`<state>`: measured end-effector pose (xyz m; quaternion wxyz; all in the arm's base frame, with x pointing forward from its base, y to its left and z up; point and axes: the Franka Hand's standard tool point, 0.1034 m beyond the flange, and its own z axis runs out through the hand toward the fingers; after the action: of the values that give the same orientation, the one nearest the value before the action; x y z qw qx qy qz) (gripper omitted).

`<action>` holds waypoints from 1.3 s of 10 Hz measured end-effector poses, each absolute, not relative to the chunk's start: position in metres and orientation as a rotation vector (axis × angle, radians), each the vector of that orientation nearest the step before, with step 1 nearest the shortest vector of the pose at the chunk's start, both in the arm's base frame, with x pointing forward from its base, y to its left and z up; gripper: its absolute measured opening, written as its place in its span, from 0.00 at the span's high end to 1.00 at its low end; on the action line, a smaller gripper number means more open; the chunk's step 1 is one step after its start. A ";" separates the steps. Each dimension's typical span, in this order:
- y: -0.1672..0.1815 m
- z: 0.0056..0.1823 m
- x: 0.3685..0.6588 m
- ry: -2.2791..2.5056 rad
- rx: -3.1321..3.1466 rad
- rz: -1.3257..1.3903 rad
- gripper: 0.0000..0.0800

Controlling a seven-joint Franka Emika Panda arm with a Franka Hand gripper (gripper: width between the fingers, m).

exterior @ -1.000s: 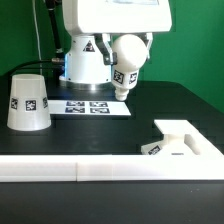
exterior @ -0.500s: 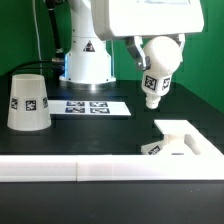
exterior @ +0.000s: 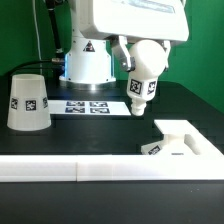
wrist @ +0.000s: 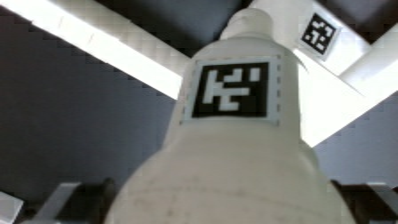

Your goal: Assemble lamp

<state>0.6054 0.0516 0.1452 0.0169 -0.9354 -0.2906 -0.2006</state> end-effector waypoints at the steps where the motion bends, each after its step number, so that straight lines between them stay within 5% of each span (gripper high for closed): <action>1: 0.055 0.148 0.612 -0.887 -2.903 -0.625 0.28; 13: 0.080 0.145 0.631 -0.706 -2.905 -0.716 0.28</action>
Offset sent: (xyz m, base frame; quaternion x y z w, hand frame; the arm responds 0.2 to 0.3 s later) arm 0.0225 0.0419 -0.0004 0.0768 0.0180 0.1324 0.9881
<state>0.6305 0.0801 0.1449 0.0337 -0.9444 -0.2297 -0.2328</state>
